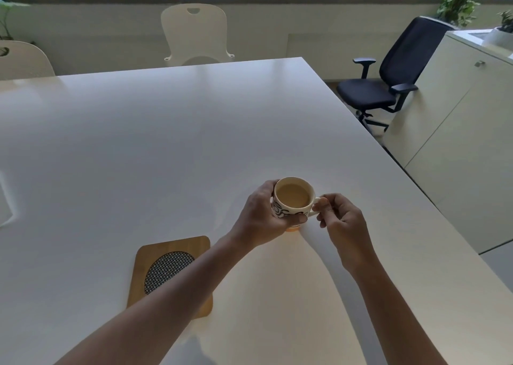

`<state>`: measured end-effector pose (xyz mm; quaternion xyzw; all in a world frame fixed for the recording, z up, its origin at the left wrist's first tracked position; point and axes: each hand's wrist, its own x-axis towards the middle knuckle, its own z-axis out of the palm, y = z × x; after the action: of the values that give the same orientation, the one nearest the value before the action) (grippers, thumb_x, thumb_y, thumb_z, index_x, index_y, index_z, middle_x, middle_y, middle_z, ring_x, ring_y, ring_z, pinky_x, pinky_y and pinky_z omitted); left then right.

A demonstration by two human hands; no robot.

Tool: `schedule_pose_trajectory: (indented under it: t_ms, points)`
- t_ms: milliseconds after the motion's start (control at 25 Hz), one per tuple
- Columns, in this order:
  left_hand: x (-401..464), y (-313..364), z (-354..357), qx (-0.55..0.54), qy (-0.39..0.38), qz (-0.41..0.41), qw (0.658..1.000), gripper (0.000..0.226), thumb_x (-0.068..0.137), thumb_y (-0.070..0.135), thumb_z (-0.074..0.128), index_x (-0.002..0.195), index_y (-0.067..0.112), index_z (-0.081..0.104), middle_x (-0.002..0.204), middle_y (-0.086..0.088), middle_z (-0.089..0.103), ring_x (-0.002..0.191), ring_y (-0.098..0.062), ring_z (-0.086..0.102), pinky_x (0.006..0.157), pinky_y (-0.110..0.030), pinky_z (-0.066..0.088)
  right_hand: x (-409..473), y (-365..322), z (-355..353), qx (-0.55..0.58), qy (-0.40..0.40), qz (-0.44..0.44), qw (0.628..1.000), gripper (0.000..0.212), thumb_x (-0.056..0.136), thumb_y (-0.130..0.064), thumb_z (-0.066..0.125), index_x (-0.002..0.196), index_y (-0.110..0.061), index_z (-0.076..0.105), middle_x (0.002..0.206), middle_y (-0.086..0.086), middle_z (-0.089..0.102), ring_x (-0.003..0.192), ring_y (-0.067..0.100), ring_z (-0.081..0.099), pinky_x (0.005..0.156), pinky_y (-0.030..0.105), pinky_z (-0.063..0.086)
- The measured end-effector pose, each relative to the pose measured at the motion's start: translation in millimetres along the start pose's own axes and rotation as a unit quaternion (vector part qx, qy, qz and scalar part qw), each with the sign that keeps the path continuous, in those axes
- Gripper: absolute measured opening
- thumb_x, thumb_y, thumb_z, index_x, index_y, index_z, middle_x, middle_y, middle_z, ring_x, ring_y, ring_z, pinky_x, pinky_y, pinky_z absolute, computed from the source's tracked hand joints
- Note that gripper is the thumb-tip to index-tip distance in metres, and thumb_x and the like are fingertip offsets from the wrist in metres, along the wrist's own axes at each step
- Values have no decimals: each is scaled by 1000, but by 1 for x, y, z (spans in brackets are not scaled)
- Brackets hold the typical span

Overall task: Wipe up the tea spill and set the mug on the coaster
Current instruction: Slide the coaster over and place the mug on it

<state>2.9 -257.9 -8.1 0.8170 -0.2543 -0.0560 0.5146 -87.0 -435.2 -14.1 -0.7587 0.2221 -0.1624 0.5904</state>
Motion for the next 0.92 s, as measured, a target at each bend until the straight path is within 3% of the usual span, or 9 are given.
schedule_pose_trajectory:
  t_ms: [320,520,760,920]
  points:
    - [-3,19,-34,11,10,34,999,81,71,31,100,141,14,61,129,2,72,117,-14,68,96,-29,61,-7,-31,7,3,-10,-37,999,13,107,-20,62,100,-21,73,84,-3,77,74,8,68,73,31,59]
    - [-19,31,-77,6,31,49,998,78,72,33,99,140,20,61,126,9,70,118,-11,69,95,-25,62,-18,-63,26,18,-43,-76,996,13,107,-22,62,99,-23,73,85,-5,77,74,6,68,71,25,56]
    - [-60,23,-130,23,59,41,997,81,72,36,98,142,19,60,128,10,71,120,-7,69,96,-20,60,-46,-82,67,25,-98,-101,990,13,107,-24,62,99,-24,72,86,-8,77,74,5,68,69,23,55]
    - [-99,6,-159,26,77,14,997,84,70,34,100,142,18,61,128,10,72,119,-7,70,97,-24,61,-73,-80,103,31,-135,-102,985,13,107,-21,62,99,-23,72,86,-8,78,72,4,68,66,19,53]
